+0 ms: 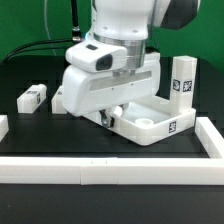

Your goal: Assemble desk

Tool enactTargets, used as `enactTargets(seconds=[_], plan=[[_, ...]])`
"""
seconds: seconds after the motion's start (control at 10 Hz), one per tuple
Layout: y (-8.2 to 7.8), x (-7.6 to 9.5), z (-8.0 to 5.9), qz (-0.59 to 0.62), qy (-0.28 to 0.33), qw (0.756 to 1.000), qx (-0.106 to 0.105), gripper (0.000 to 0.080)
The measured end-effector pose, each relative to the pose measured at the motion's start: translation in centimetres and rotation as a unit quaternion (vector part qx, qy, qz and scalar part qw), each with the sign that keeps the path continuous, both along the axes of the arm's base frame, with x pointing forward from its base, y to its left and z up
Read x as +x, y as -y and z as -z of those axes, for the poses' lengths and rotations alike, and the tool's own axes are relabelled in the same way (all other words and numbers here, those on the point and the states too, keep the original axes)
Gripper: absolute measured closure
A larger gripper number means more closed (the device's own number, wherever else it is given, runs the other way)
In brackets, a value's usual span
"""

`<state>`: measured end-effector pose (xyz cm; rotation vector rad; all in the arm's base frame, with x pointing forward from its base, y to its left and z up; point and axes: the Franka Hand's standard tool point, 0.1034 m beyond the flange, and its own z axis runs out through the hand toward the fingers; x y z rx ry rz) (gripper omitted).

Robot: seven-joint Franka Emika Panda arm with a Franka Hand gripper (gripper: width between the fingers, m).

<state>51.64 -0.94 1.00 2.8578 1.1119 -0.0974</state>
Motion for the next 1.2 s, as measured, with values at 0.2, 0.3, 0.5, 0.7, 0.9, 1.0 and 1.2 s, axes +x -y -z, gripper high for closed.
enactTargets(seconds=[0.2, 0.3, 0.5, 0.7, 0.9, 1.0, 1.2], plan=[[0.0, 0.4, -0.1, -0.064, -0.005, 0.998, 0.0, 0.0739], [0.2, 0.4, -0.1, -0.083, -0.007, 0.997, -0.002, 0.0739], [0.7, 0.4, -0.1, -0.152, -0.016, 0.988, -0.009, 0.0739], [-0.3, 1.1, -0.1, -0.214, -0.021, 0.976, -0.016, 0.0739], [-1.8, 2.3, -0.4, -0.281, -0.02, 0.959, -0.022, 0.0739], [-1.6, 2.4, -0.5, -0.305, -0.021, 0.952, -0.023, 0.0739], [-1.1, 2.2, -0.3, -0.337, -0.028, 0.941, -0.028, 0.0739]])
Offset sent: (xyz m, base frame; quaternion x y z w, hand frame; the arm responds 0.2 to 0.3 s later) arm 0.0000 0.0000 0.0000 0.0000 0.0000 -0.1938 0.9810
